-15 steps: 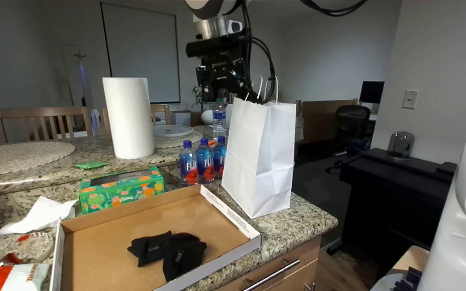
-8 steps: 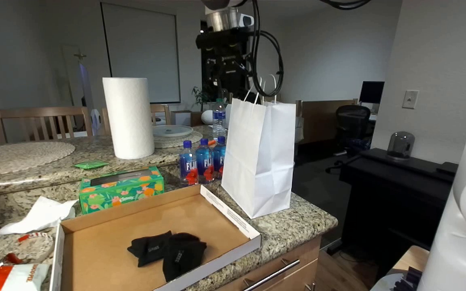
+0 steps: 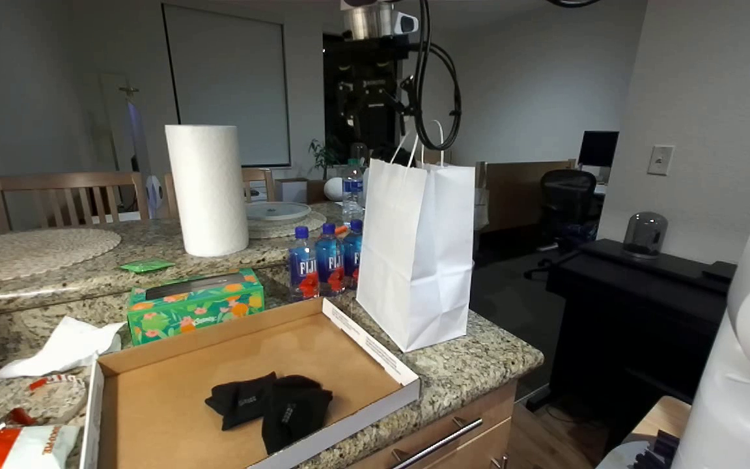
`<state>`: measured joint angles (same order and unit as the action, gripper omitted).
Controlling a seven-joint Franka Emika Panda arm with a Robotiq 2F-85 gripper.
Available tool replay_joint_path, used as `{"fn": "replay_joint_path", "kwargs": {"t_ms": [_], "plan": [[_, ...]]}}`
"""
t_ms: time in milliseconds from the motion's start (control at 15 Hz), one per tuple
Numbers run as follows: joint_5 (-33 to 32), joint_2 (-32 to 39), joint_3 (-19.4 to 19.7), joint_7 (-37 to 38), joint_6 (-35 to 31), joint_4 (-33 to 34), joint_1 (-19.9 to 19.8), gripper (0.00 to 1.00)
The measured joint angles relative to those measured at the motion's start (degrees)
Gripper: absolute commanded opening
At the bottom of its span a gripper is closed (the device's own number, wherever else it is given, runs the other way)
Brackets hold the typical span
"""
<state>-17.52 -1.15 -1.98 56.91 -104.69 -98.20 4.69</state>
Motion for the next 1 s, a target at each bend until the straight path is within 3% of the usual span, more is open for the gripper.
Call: {"fn": "replay_joint_path", "kwargs": {"t_ms": [533, 1000], "plan": [[5.59, 5.69, 1.36, -2.85, -8.31, 4.5, -1.66, 1.0], [11.88, 13.73, 2.66, -7.98, -8.02, 12.45, -2.32, 1.0]]}}
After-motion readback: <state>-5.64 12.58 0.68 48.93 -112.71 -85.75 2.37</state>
